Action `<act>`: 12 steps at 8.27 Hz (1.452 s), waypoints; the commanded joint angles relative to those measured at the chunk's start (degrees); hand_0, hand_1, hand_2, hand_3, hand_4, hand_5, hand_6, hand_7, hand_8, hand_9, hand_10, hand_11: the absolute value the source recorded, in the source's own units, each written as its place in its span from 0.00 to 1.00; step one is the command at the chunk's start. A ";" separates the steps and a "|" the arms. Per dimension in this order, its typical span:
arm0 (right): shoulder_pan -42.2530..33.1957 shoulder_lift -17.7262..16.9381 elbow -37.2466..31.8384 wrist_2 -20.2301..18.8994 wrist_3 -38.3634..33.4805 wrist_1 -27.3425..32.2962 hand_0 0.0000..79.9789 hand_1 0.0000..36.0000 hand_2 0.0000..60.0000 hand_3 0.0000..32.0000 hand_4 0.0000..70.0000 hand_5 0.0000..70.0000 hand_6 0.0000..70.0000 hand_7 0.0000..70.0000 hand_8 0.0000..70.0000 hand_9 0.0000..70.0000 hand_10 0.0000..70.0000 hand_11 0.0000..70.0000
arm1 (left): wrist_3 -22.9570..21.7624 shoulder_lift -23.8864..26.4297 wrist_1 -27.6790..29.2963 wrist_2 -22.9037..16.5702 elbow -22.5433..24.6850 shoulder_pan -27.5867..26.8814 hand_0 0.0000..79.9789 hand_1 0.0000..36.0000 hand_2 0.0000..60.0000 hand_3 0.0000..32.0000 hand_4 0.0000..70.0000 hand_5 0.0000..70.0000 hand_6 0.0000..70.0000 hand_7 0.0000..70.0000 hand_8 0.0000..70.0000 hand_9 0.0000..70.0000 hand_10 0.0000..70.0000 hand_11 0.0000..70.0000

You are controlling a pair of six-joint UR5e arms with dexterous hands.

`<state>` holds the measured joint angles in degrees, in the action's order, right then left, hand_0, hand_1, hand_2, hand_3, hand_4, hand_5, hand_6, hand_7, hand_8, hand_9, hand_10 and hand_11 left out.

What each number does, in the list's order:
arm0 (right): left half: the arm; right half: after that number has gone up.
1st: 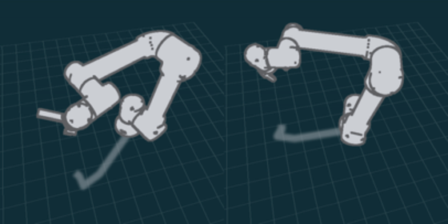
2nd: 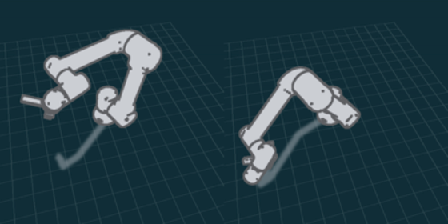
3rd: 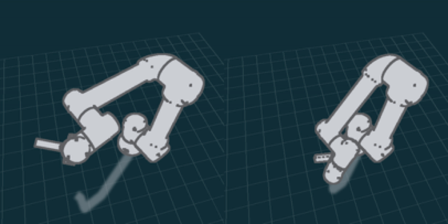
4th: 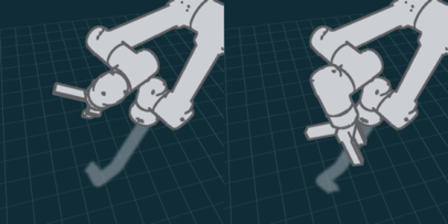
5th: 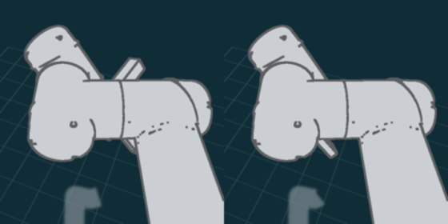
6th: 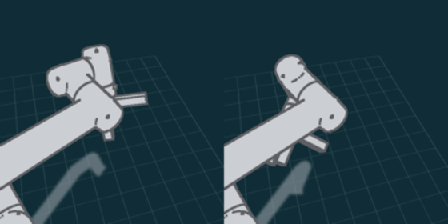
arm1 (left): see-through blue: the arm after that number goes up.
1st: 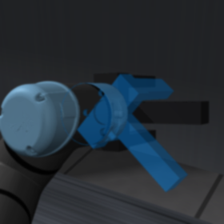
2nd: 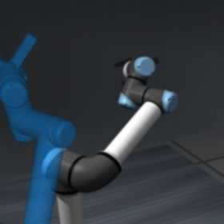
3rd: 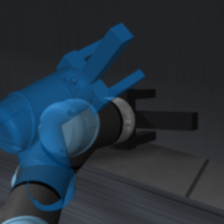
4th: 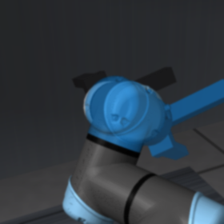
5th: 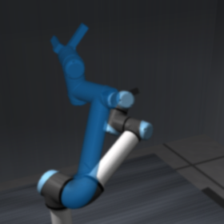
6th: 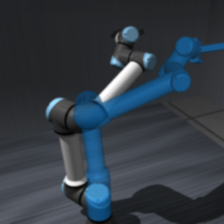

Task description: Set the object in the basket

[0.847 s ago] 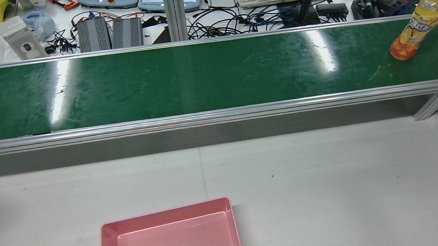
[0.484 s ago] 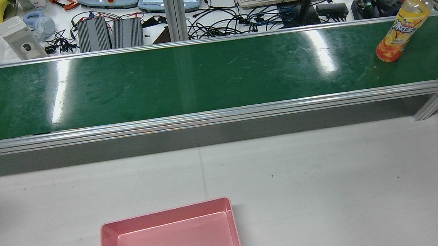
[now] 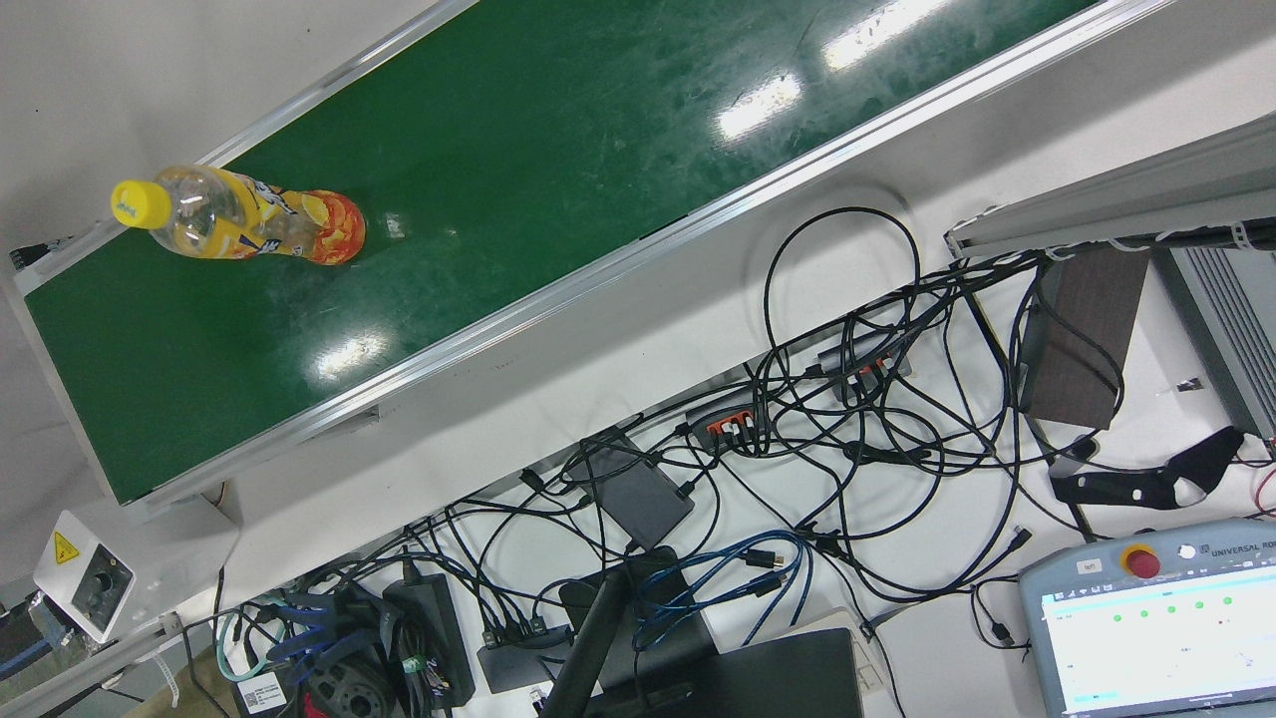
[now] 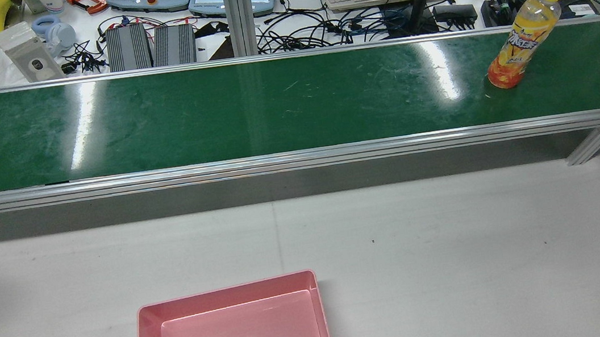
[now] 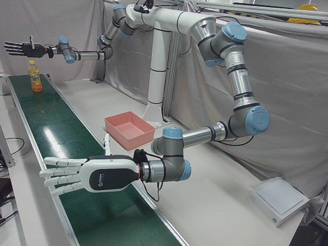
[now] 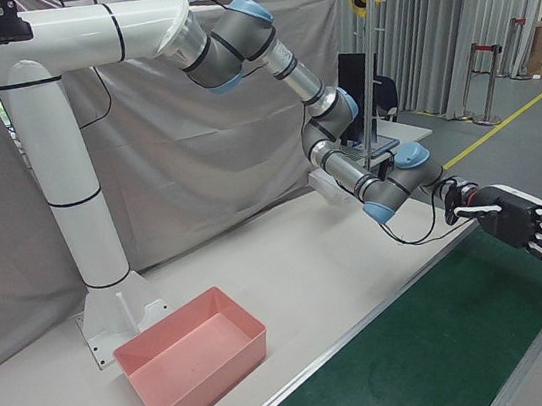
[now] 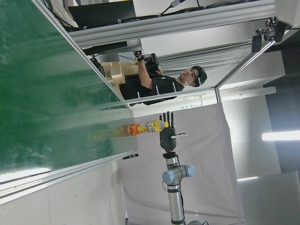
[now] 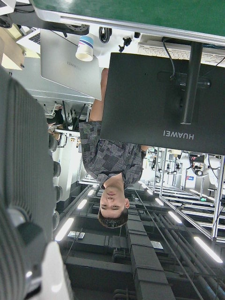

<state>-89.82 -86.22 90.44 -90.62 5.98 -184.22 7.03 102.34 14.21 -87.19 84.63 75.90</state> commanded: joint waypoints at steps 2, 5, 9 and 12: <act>0.00 0.00 0.00 0.00 0.00 0.00 0.00 0.00 0.00 0.00 0.00 0.00 0.00 0.00 0.00 0.00 0.00 0.00 | -0.09 -0.65 -0.06 -0.18 0.00 -0.66 0.70 0.27 0.00 0.39 0.06 0.12 0.00 0.00 0.05 0.00 0.00 0.01; 0.00 0.00 0.00 0.00 0.00 0.00 0.00 0.00 0.00 0.00 0.00 0.00 0.00 0.00 0.00 0.00 0.00 0.00 | -0.09 -0.74 -0.85 -0.70 -0.26 -1.80 0.79 0.37 0.00 0.17 0.16 0.20 0.00 0.02 0.06 0.01 0.00 0.01; 0.09 0.00 0.00 -0.08 0.00 0.00 0.00 0.00 0.00 0.00 0.00 0.00 0.00 0.00 0.00 0.00 0.00 0.00 | -0.09 -0.74 -1.12 -0.62 -0.17 -1.90 0.92 0.42 0.00 0.03 0.22 0.28 0.00 0.04 0.08 0.03 0.00 0.00; 0.09 0.00 -0.09 -0.08 0.00 0.09 0.00 0.00 0.00 0.00 0.00 0.00 0.00 0.00 0.00 0.00 0.00 0.00 | -0.09 -0.74 -1.20 -0.62 -0.08 -1.81 1.00 0.40 0.00 0.15 0.23 0.33 0.00 0.05 0.09 0.03 0.00 0.02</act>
<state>-89.74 -86.22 90.40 -90.63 5.98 -184.22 6.94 101.63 13.04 -87.81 84.49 74.01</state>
